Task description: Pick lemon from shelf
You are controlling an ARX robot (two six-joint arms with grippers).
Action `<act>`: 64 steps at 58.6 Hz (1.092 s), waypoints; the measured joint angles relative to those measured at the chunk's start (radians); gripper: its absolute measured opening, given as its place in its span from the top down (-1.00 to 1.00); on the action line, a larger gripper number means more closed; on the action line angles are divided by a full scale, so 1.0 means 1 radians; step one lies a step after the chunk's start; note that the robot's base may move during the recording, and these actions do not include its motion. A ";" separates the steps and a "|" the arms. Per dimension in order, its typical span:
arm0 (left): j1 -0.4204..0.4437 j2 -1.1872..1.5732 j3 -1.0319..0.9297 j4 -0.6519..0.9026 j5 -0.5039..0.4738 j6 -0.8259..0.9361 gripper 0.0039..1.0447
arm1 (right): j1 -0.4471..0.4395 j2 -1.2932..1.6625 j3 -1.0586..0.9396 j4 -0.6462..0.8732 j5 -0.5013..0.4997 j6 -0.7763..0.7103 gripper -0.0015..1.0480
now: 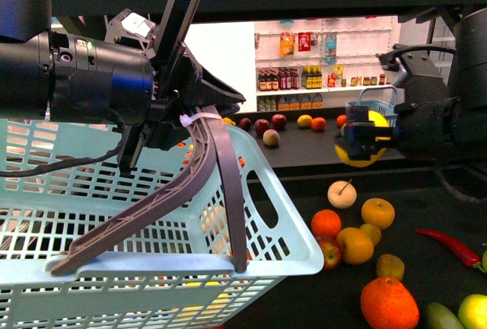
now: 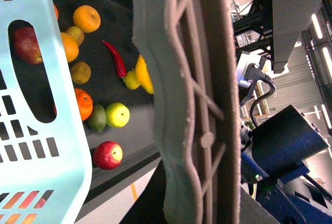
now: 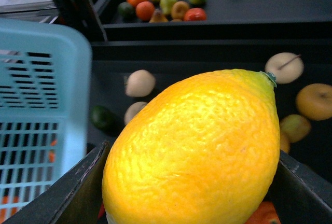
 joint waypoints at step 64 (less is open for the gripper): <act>0.000 0.001 0.000 0.000 0.001 -0.008 0.85 | 0.220 0.004 -0.038 0.000 -0.029 0.142 -0.86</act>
